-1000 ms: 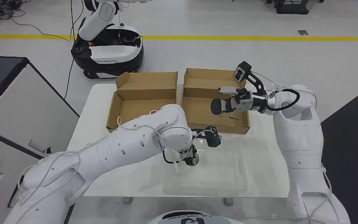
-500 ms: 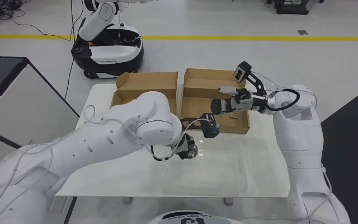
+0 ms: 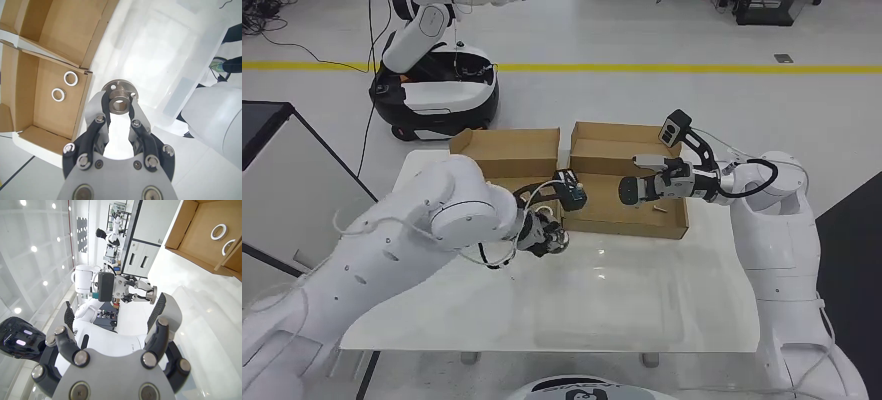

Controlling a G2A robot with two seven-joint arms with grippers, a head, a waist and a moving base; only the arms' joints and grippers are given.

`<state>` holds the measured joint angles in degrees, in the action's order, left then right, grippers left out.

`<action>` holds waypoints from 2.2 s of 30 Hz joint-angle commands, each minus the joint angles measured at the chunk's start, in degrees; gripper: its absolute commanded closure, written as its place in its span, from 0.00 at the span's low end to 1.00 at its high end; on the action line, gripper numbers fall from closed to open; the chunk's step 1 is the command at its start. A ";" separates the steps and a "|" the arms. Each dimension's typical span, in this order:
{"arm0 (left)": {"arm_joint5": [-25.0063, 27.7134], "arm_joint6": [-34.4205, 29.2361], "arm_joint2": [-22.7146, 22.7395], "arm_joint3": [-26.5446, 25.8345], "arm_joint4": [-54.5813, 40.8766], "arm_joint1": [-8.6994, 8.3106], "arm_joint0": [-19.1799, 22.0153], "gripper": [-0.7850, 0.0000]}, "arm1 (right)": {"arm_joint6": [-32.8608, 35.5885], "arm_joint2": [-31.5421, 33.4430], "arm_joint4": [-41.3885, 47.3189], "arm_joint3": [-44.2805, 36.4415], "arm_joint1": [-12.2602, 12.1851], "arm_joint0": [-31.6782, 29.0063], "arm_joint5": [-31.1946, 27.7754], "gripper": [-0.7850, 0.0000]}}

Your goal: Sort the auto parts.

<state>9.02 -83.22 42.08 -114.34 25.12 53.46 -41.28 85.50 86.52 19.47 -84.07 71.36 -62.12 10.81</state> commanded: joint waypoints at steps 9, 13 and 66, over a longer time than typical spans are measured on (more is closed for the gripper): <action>9.24 9.35 15.96 -3.22 -3.57 -4.80 -14.75 1.00 | 0.00 0.00 0.00 0.00 0.00 0.00 0.00 0.00; 12.37 12.82 21.24 -3.79 -4.94 -6.04 -19.93 1.00 | 0.00 0.00 0.00 0.00 0.00 0.00 0.00 0.00; 21.49 9.44 42.77 9.59 -89.95 -6.80 -41.61 1.00 | 0.00 0.00 0.00 0.00 0.00 0.00 0.00 0.00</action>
<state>31.17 -73.14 84.76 -104.45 -62.22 46.45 -82.90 85.50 86.52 19.47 -84.07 71.36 -62.12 10.81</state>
